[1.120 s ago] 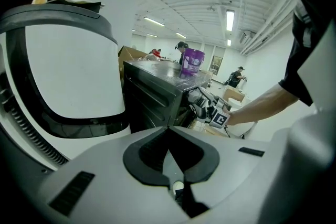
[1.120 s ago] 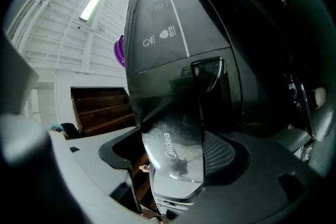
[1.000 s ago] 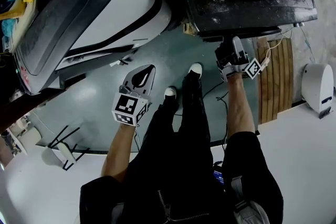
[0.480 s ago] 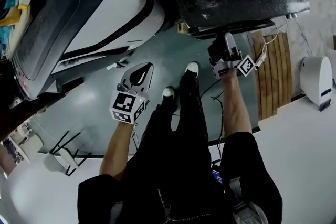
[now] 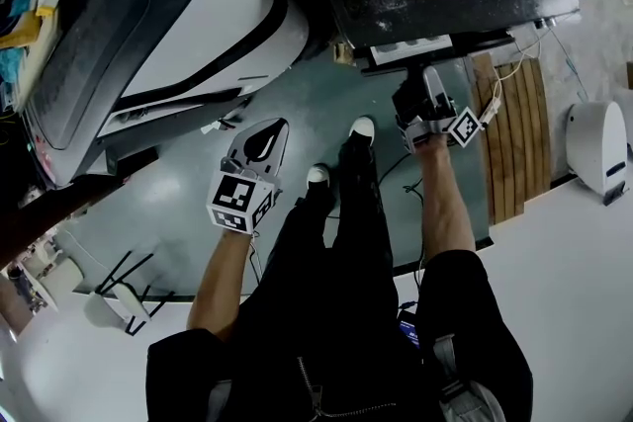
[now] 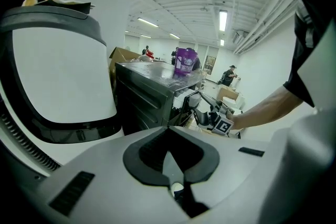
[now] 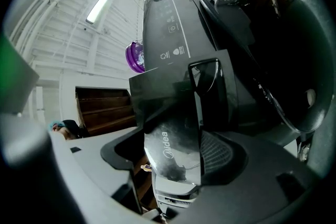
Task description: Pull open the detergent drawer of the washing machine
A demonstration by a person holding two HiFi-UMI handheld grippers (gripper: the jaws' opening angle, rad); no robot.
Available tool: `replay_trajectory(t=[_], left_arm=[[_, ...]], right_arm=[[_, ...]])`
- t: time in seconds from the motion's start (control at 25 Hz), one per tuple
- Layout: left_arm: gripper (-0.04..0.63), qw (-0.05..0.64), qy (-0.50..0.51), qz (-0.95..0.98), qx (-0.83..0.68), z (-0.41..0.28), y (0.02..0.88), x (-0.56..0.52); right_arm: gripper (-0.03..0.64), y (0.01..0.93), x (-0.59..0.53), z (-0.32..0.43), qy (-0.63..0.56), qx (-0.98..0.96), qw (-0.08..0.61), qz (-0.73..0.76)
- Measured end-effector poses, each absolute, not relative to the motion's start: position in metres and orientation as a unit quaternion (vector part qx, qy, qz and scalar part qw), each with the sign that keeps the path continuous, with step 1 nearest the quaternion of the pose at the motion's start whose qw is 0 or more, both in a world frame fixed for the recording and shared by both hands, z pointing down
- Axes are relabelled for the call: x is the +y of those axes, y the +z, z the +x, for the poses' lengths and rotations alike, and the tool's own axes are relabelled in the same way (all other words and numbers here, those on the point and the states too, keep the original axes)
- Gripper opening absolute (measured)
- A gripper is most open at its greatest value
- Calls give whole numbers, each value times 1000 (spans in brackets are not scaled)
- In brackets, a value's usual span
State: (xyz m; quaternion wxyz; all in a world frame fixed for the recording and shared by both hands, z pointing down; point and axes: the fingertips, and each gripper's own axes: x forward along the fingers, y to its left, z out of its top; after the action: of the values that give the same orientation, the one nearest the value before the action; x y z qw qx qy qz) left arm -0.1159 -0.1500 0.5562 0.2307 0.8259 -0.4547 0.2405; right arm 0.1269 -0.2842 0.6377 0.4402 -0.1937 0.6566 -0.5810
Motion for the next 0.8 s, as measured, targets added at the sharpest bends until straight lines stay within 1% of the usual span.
replay_trajectory(t=[0.8], left_arm=[[18, 221, 246, 842, -425, -100, 557, -130]], right_arm=[[304, 639, -234, 153, -577, 646, 457, -199]])
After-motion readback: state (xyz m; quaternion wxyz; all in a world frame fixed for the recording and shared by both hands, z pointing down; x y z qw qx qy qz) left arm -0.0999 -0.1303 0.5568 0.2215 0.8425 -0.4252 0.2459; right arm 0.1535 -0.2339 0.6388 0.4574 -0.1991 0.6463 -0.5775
